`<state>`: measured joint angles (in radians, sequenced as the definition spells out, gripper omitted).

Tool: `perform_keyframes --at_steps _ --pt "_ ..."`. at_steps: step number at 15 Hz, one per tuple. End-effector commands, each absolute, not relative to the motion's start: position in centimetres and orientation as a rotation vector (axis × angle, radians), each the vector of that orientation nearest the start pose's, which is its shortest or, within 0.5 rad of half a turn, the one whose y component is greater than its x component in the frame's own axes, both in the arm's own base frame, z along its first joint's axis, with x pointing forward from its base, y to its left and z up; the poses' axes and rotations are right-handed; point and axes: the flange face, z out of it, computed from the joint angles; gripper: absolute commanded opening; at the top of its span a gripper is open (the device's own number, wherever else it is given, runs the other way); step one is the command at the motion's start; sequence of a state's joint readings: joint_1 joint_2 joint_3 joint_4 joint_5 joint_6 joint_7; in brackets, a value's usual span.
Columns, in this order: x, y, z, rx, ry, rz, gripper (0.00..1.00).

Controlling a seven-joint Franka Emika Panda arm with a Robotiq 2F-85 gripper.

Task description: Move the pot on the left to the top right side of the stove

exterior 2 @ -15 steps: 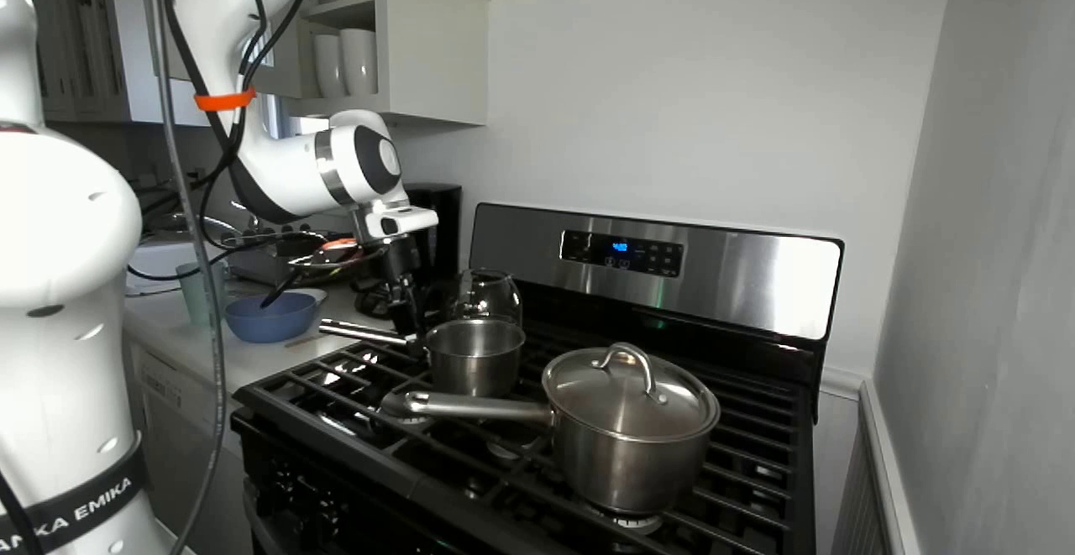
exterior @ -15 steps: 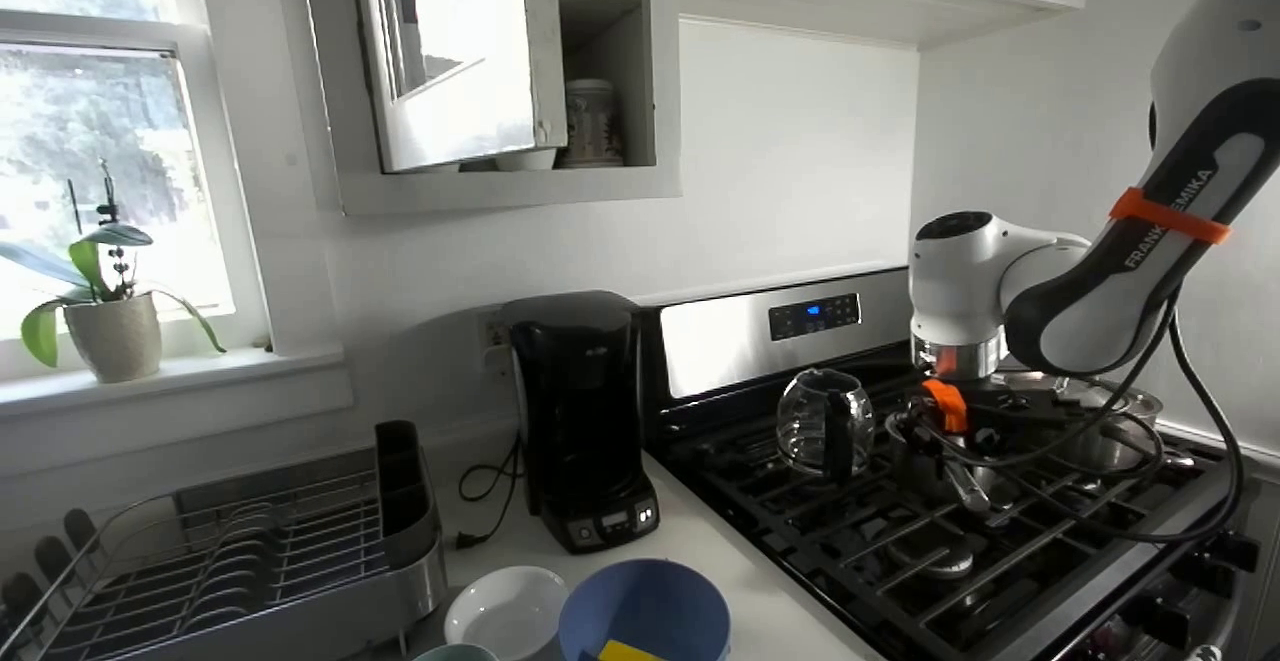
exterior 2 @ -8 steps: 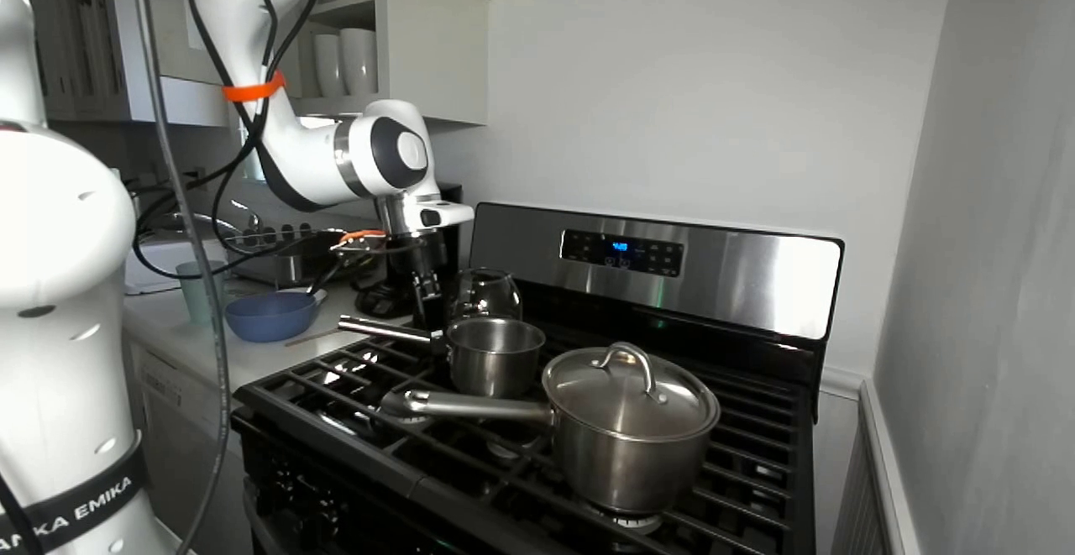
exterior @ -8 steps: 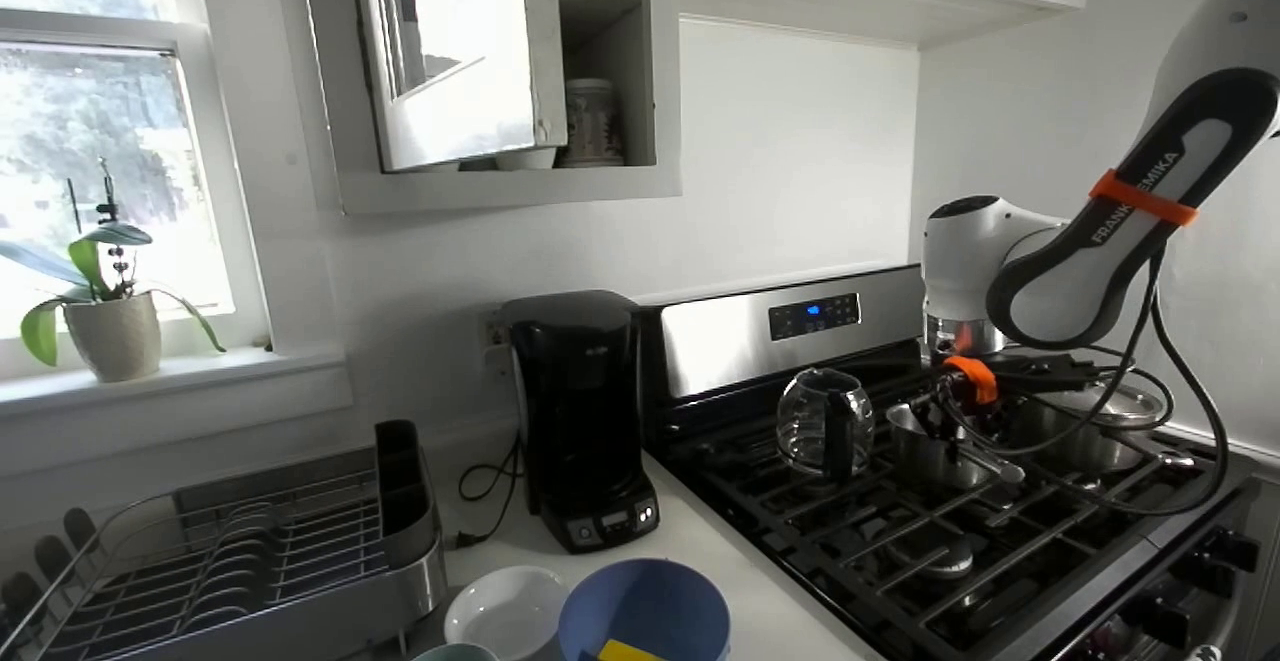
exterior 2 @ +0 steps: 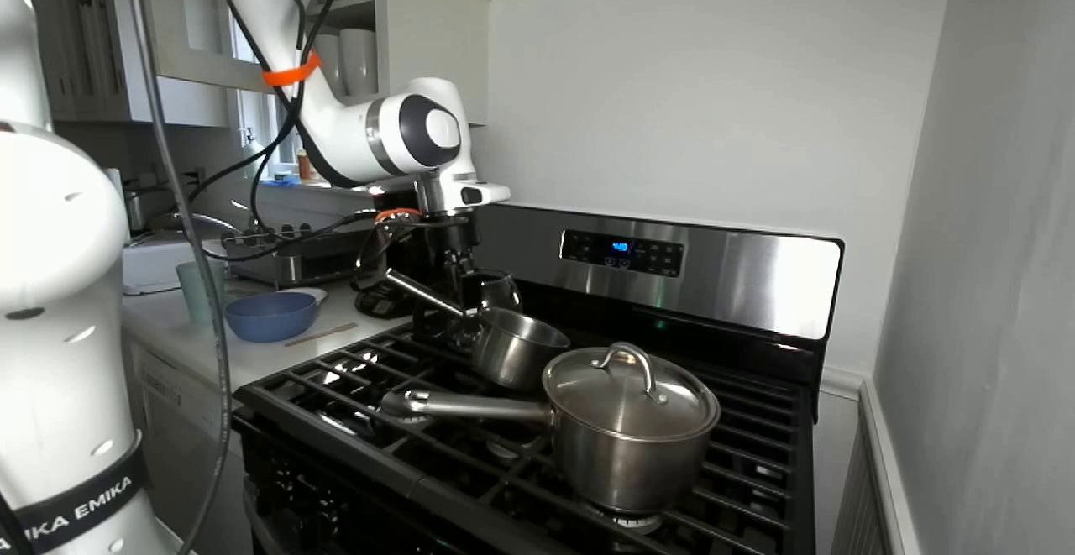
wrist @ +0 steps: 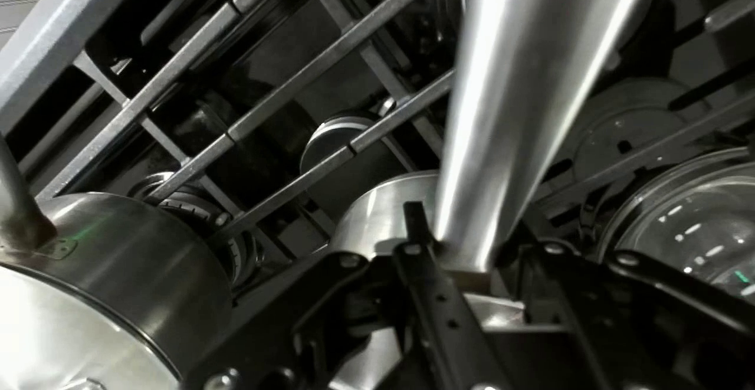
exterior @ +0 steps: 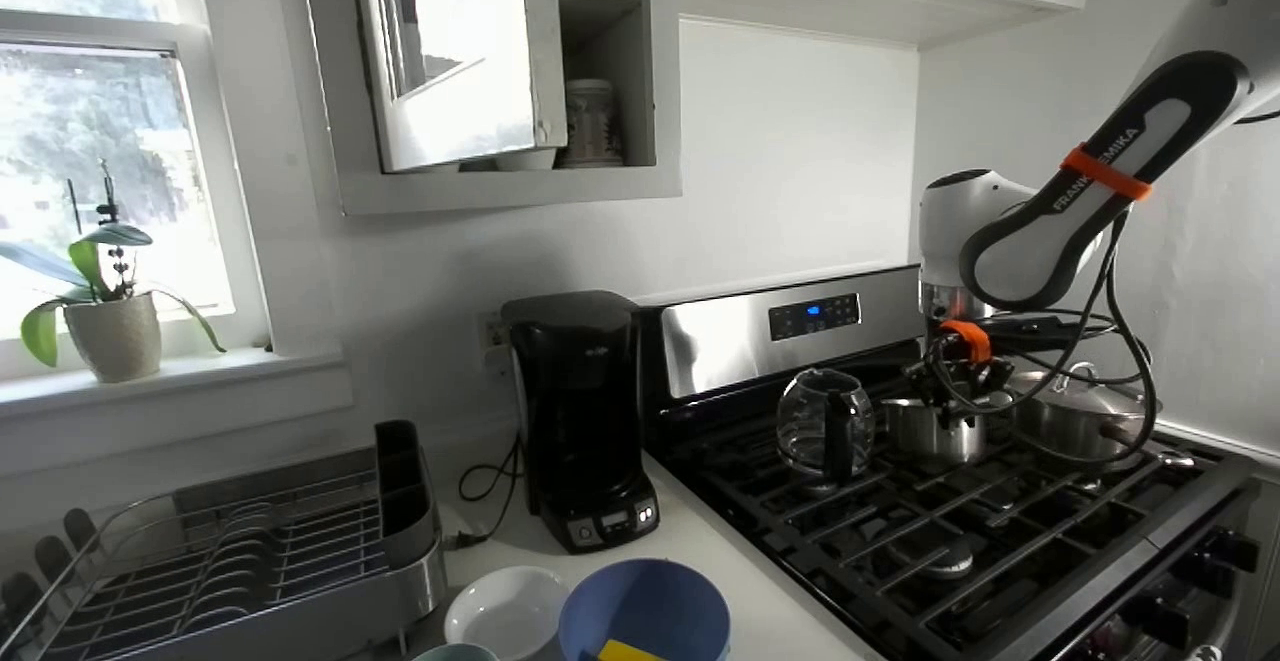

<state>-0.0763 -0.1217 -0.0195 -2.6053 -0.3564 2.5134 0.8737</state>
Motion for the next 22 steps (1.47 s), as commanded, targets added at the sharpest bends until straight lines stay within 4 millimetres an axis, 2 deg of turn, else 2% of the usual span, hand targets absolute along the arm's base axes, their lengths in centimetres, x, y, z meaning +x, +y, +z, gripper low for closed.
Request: perform_keyframes --at_steps 1,6,11,12,21,22 --pt "44.1 -5.5 30.1 -3.113 1.154 -0.133 0.08" --pt "43.8 -6.2 28.3 -3.122 1.172 -0.073 0.08" --pt "44.5 -7.2 27.9 -3.111 1.187 -0.108 0.08" --pt "43.6 -6.3 27.6 -3.122 1.181 -0.085 0.31" --pt "44.1 -6.6 27.6 -3.119 1.191 -0.088 0.31" --pt "44.6 -6.6 27.8 -3.109 1.192 -0.141 0.08"
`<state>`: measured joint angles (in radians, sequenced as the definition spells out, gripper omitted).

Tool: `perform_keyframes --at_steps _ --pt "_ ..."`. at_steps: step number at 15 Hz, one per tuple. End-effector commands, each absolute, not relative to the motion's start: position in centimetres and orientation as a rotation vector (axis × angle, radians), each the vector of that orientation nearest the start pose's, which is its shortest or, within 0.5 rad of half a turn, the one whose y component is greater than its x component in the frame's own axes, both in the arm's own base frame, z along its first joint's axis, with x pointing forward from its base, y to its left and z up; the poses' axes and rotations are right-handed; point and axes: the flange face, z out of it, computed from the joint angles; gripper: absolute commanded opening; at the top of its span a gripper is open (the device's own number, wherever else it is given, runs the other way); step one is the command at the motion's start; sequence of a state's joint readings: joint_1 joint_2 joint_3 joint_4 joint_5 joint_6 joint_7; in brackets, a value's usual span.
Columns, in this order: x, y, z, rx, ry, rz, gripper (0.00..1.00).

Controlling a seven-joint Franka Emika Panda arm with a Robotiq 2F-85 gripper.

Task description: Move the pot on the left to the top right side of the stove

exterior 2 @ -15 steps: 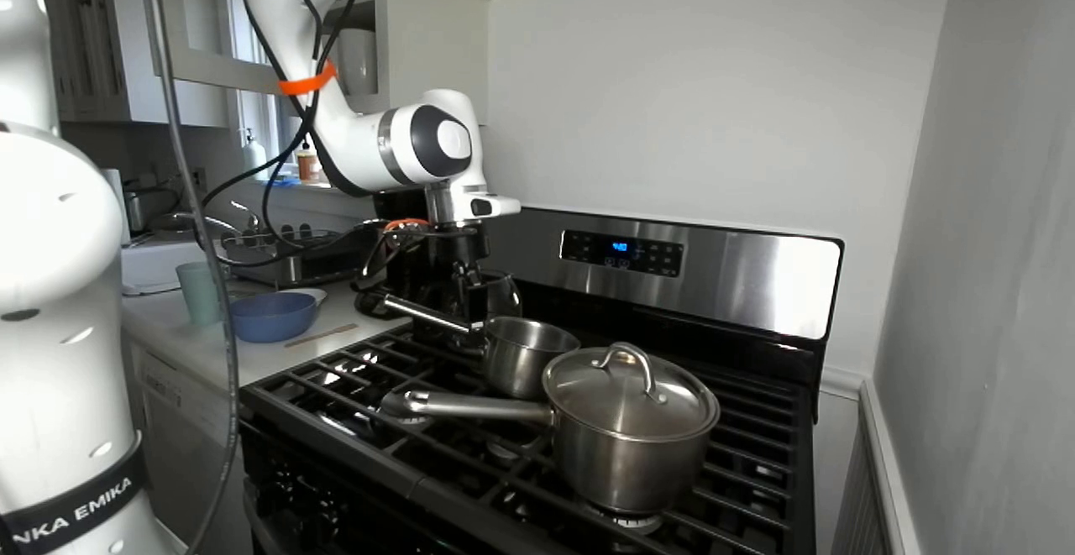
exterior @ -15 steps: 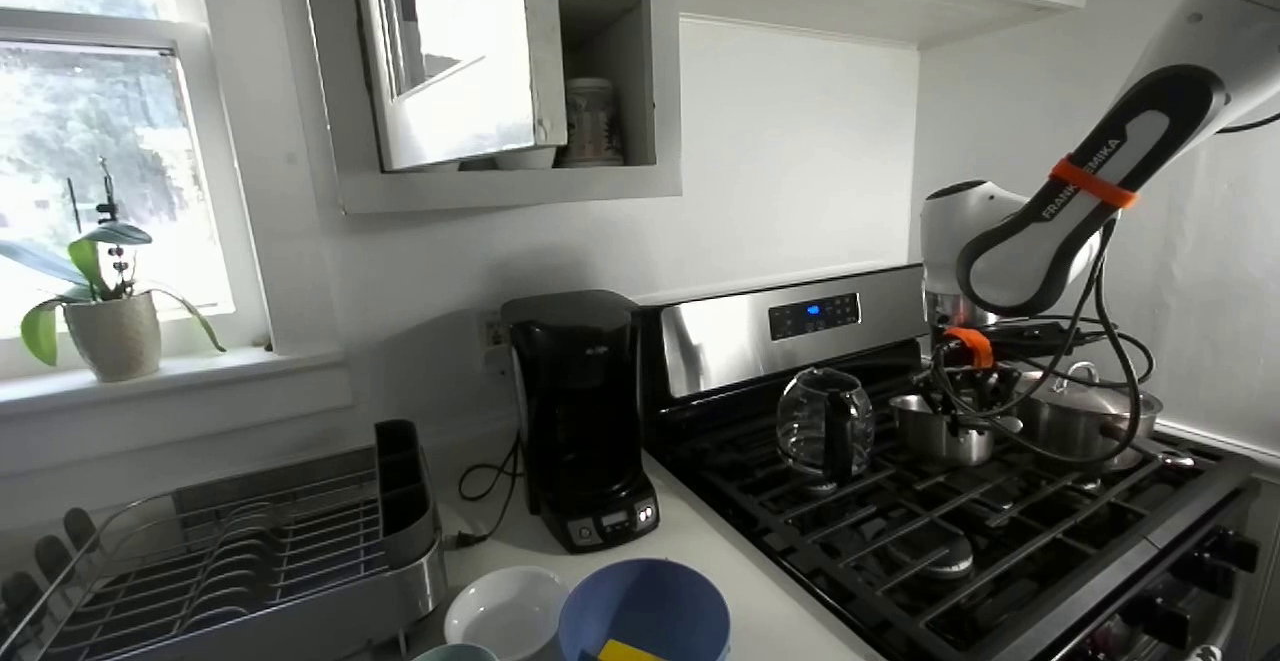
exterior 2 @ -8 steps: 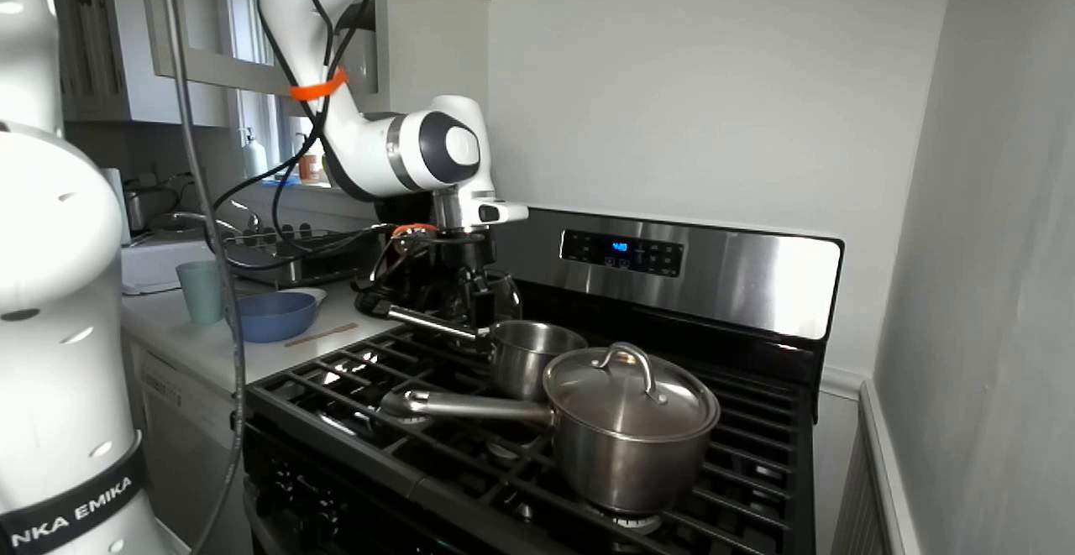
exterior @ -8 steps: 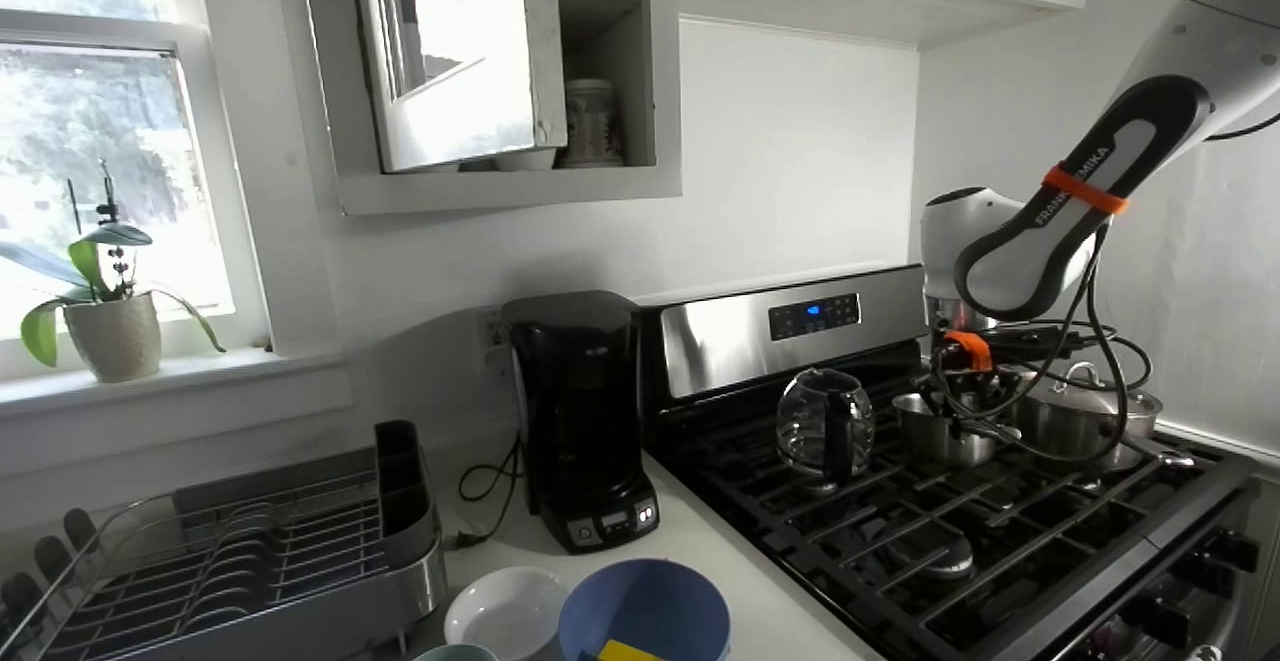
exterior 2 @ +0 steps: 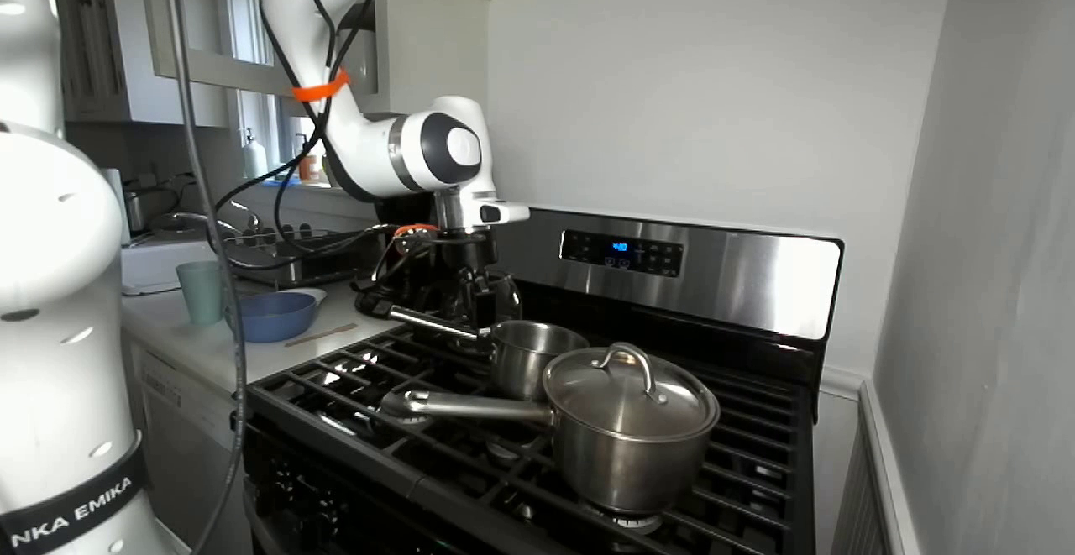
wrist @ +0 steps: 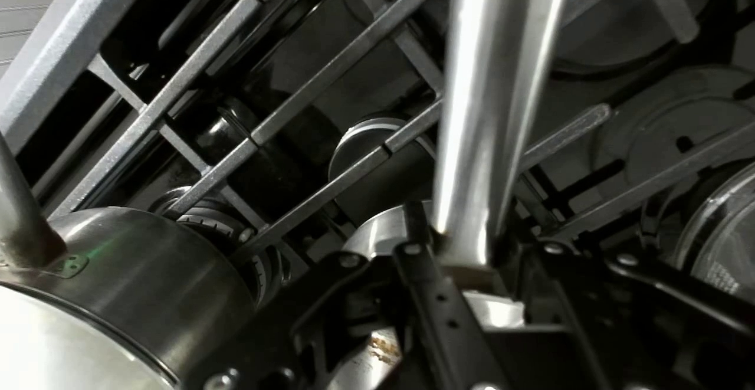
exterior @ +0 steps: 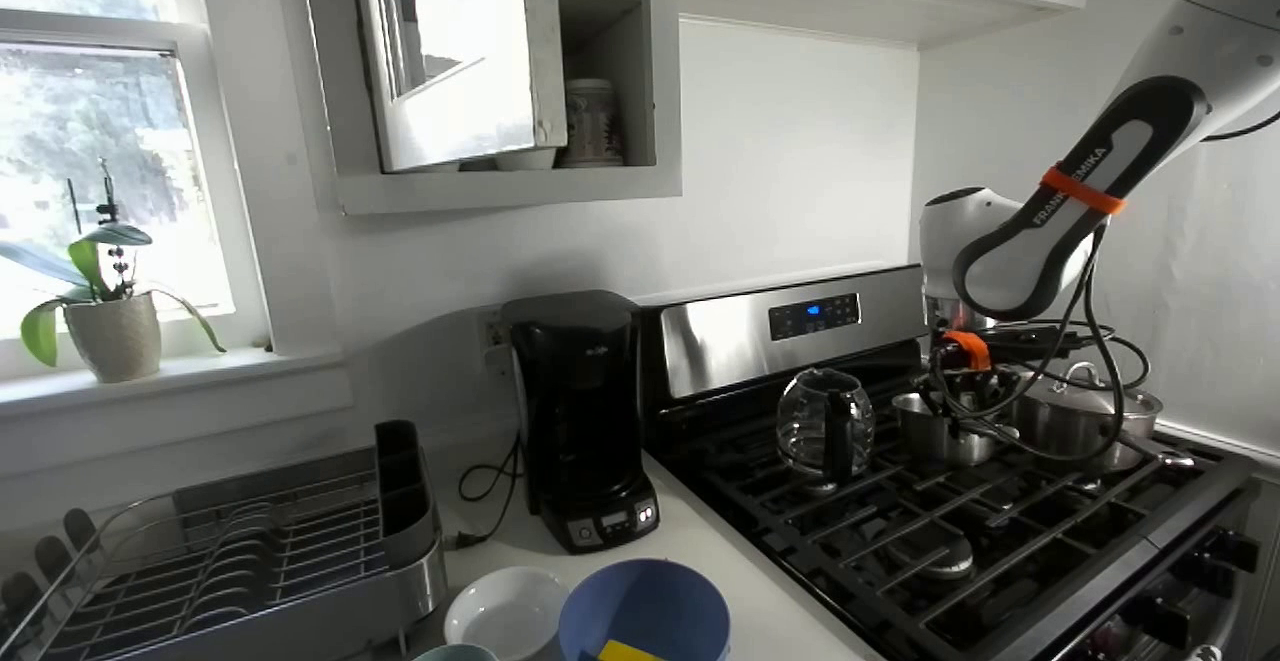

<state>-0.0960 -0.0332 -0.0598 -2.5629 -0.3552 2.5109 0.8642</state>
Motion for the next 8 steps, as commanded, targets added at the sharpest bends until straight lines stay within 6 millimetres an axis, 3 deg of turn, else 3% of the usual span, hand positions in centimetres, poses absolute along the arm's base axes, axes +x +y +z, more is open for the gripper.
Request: perform_keyframes --at_steps 1,8 --pt "44.8 -6.5 27.7 -3.108 1.188 -0.138 0.08" --pt "46.5 -6.7 26.6 -3.083 1.250 -0.272 0.08"
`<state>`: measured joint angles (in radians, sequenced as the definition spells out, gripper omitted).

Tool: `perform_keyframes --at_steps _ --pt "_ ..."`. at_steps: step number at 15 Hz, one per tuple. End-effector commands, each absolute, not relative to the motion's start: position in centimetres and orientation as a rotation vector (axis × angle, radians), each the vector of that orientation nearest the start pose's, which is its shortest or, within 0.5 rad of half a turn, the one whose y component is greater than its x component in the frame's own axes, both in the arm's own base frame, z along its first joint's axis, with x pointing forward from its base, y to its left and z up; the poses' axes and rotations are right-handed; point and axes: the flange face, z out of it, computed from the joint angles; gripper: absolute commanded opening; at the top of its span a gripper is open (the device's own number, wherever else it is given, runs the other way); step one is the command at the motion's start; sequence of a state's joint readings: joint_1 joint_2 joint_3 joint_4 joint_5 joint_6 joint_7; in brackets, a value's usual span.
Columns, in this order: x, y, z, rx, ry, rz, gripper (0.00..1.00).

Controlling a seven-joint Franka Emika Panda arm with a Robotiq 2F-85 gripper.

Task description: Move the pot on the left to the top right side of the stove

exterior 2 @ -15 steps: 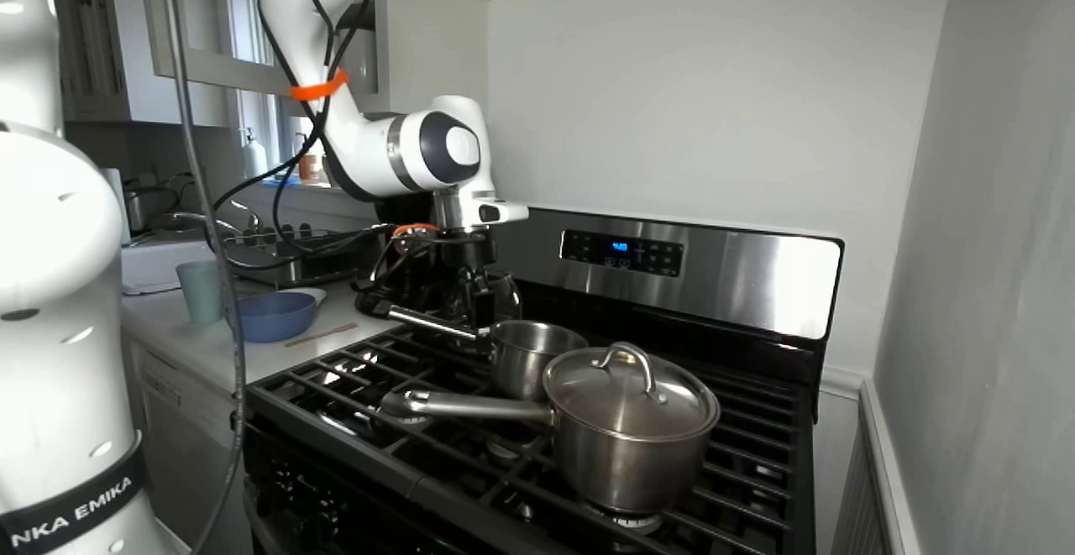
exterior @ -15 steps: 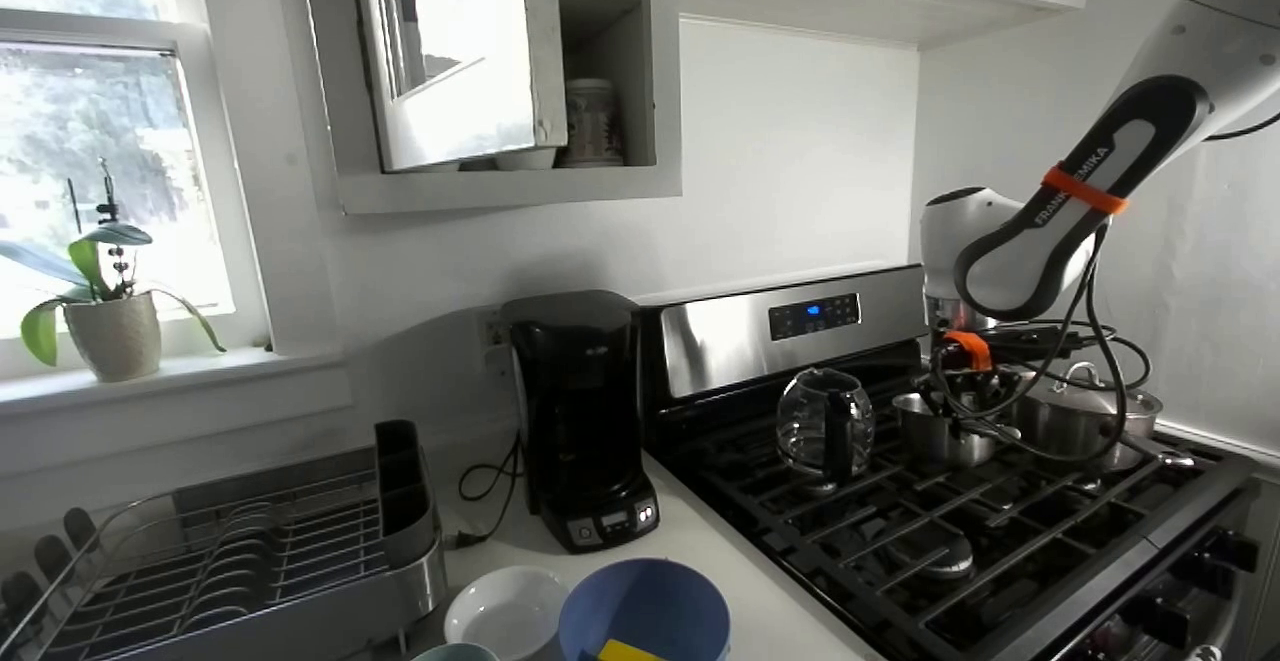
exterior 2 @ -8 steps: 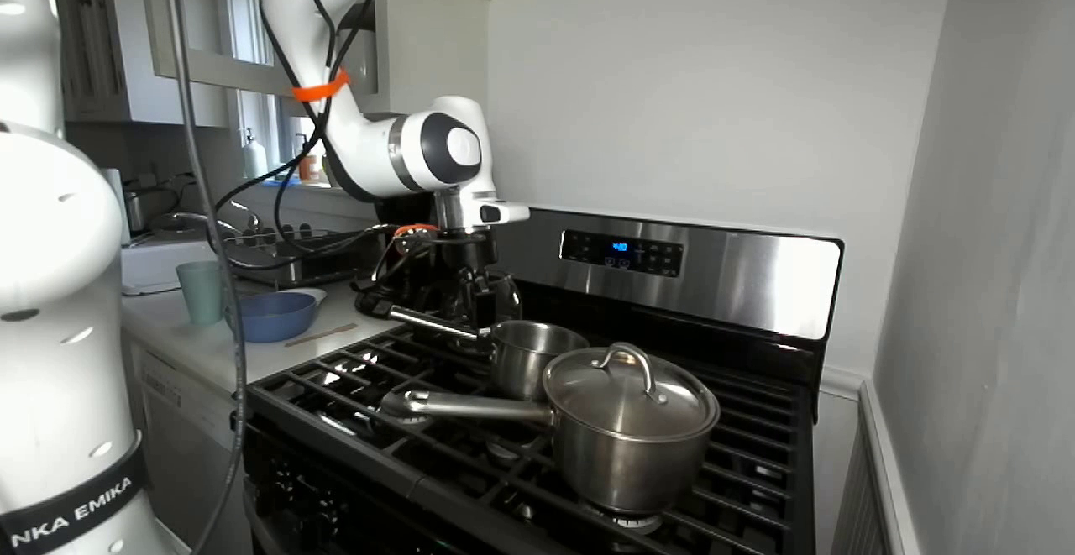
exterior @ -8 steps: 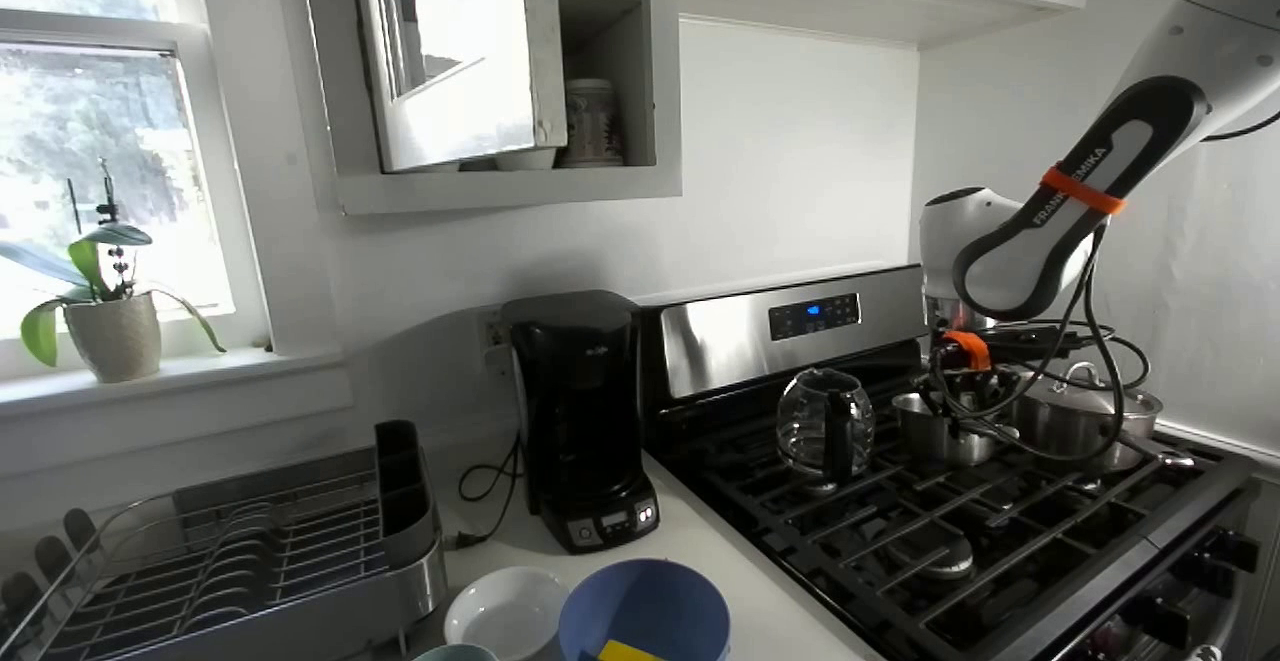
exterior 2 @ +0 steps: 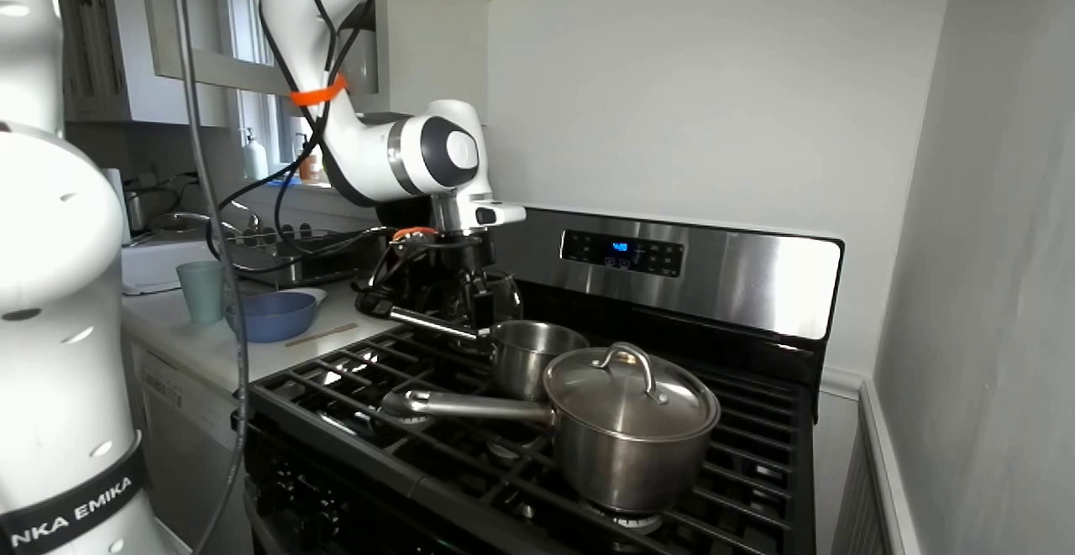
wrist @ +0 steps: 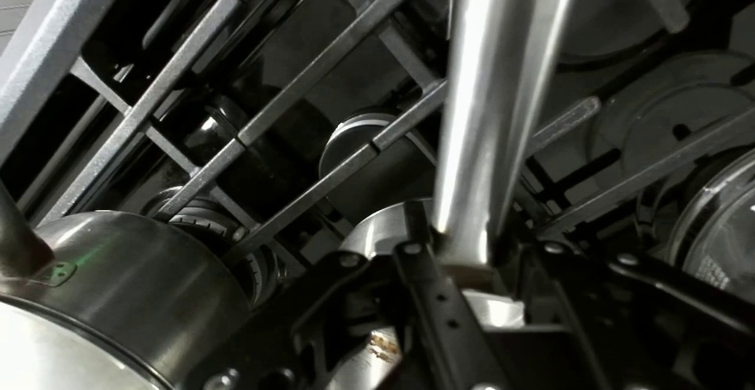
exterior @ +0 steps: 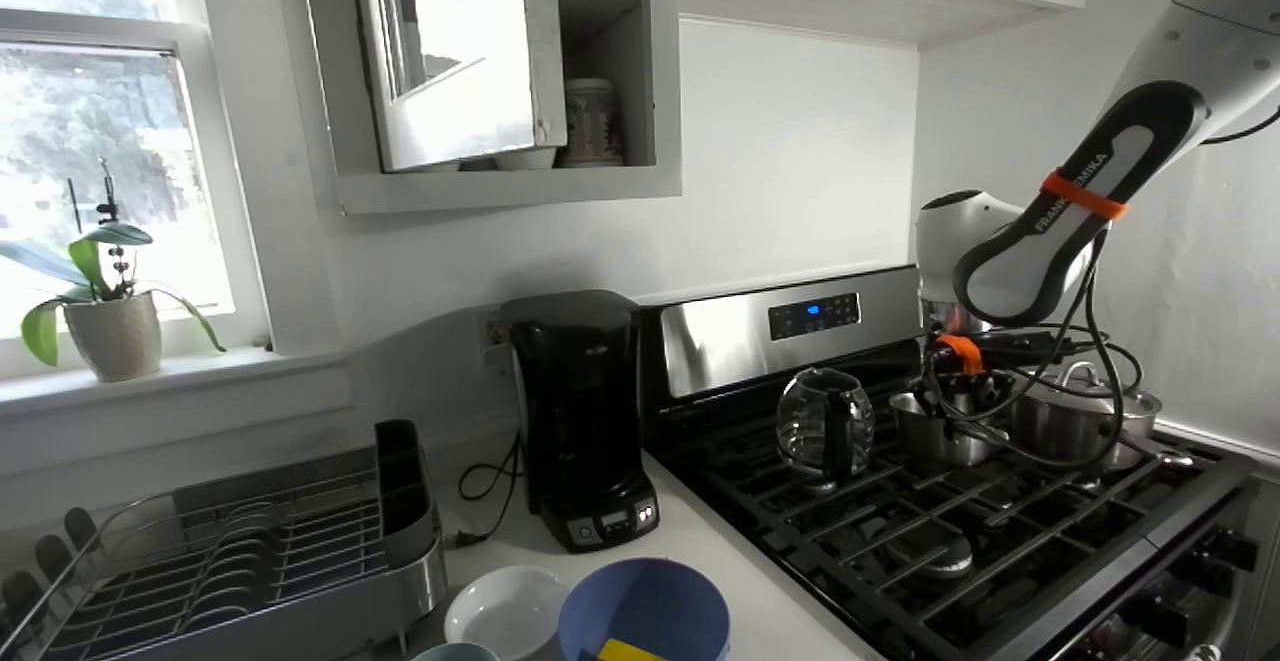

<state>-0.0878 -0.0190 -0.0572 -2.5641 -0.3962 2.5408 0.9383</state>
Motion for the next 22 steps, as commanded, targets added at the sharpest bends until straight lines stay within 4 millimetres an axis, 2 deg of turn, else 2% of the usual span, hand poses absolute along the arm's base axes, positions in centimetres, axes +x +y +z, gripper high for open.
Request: perform_keyframes --at_steps 1,4,10,22 --pt "46.6 -6.7 26.6 -3.081 1.266 -0.279 0.08" --pt "46.6 -7.0 26.2 -3.108 1.304 -0.281 0.08" --pt "45.9 -7.9 23.8 -3.189 1.352 -0.220 0.08" --pt "52.8 -10.9 24.7 -3.100 1.495 -0.338 0.08"
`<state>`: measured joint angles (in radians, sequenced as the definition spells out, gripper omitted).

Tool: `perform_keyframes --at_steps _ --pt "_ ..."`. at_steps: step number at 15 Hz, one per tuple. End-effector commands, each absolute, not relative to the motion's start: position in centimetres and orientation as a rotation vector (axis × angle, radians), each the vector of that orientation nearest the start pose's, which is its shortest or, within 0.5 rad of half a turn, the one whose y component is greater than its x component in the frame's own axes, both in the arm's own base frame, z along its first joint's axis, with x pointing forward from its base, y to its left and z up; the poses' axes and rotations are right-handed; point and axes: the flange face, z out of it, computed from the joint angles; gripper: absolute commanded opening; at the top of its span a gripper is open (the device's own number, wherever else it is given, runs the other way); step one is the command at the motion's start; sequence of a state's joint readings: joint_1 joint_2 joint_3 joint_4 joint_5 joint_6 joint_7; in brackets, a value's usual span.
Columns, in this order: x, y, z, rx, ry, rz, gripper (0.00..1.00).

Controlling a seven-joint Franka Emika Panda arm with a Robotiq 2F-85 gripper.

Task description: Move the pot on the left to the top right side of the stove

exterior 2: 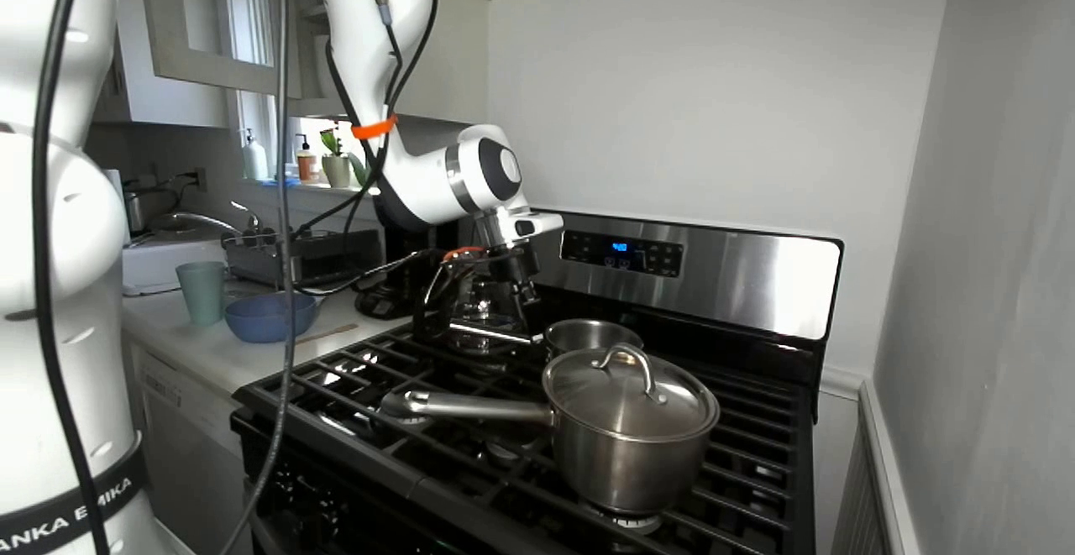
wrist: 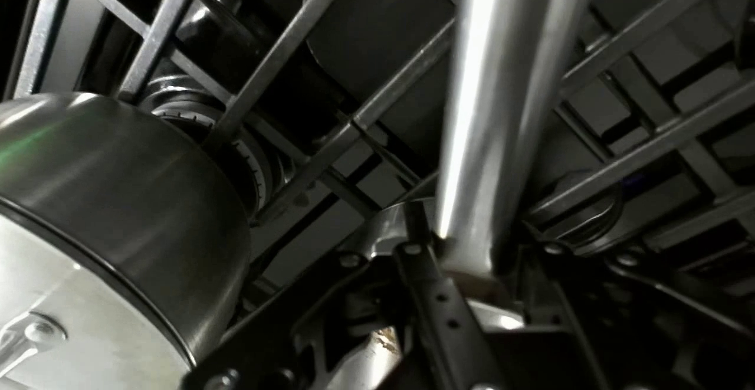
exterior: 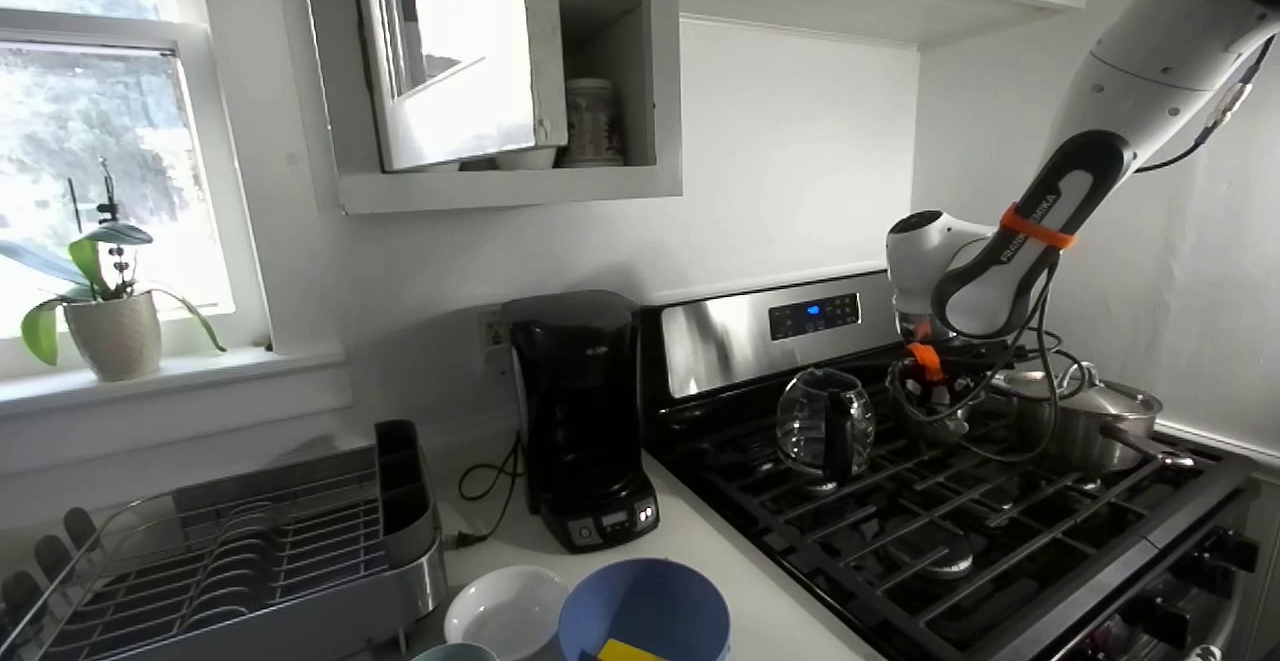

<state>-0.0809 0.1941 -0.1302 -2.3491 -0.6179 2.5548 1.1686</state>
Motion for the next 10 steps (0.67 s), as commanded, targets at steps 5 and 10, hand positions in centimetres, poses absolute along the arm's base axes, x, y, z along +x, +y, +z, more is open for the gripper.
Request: perform_keyframes --at_steps 5,10 --pt "55.5 -12.9 24.8 -3.038 1.614 -0.384 0.08" --pt "57.7 -15.5 25.3 -2.928 1.774 -0.422 0.08"
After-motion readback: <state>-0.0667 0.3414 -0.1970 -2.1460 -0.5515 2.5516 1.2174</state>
